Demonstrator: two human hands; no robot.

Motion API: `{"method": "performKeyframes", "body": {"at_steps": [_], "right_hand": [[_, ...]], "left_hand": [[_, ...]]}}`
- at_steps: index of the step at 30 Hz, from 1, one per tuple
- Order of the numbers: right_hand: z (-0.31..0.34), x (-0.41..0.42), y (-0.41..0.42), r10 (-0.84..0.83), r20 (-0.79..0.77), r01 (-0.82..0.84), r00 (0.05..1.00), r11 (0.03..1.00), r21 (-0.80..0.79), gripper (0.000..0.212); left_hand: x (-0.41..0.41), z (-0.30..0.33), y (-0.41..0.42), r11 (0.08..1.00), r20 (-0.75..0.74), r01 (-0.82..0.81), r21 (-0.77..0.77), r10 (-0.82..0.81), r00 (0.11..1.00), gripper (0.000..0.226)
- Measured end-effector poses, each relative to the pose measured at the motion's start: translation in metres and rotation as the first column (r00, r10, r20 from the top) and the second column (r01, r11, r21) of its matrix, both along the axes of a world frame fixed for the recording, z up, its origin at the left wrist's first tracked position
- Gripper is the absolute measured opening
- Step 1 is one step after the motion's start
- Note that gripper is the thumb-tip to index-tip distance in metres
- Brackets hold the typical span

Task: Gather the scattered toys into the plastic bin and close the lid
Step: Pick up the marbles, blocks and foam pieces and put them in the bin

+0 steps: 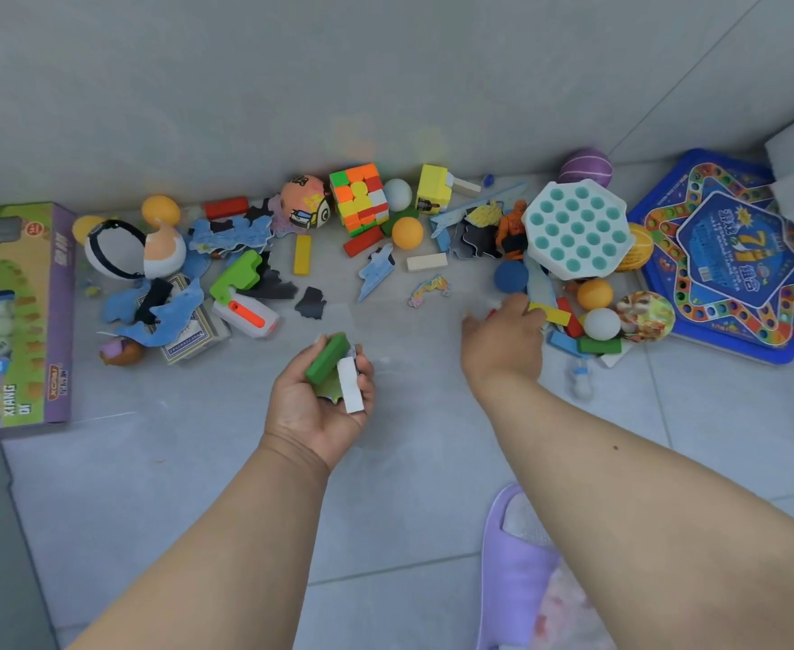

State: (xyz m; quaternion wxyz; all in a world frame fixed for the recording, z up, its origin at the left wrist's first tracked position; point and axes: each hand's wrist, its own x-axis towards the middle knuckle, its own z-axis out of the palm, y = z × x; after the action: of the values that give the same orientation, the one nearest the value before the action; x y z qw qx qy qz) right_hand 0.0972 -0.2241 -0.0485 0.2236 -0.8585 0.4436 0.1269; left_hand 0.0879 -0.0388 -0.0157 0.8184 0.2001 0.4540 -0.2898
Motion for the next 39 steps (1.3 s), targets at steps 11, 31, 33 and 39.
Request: {"method": "performKeyframes", "body": {"at_steps": [11, 31, 33, 39], "right_hand": [[-0.006, 0.053, 0.020, 0.208, 0.099, -0.223, 0.973, 0.958, 0.179, 0.062], [0.036, 0.029, 0.079, 0.348, 0.277, -0.399, 0.896, 0.354, 0.846, 0.028], [0.038, 0.030, 0.086, 0.423, 0.270, -0.445, 0.865, 0.396, 0.803, 0.032], [0.046, 0.033, 0.091, 0.570, 0.154, -0.493, 0.807, 0.508, 0.706, 0.053]], "left_hand": [[0.002, 0.004, 0.007, 0.991, 0.046, 0.116, 0.069, -0.119, 0.992, 0.014], [0.015, 0.001, 0.024, 0.953, 0.086, 0.039, 0.301, -0.068, 0.994, 0.022], [0.015, -0.002, 0.025, 0.964, 0.138, 0.066, 0.257, -0.104, 0.985, 0.033], [0.012, -0.007, 0.029, 0.884, 0.195, 0.267, 0.385, -0.361, 0.912, 0.019]]}}
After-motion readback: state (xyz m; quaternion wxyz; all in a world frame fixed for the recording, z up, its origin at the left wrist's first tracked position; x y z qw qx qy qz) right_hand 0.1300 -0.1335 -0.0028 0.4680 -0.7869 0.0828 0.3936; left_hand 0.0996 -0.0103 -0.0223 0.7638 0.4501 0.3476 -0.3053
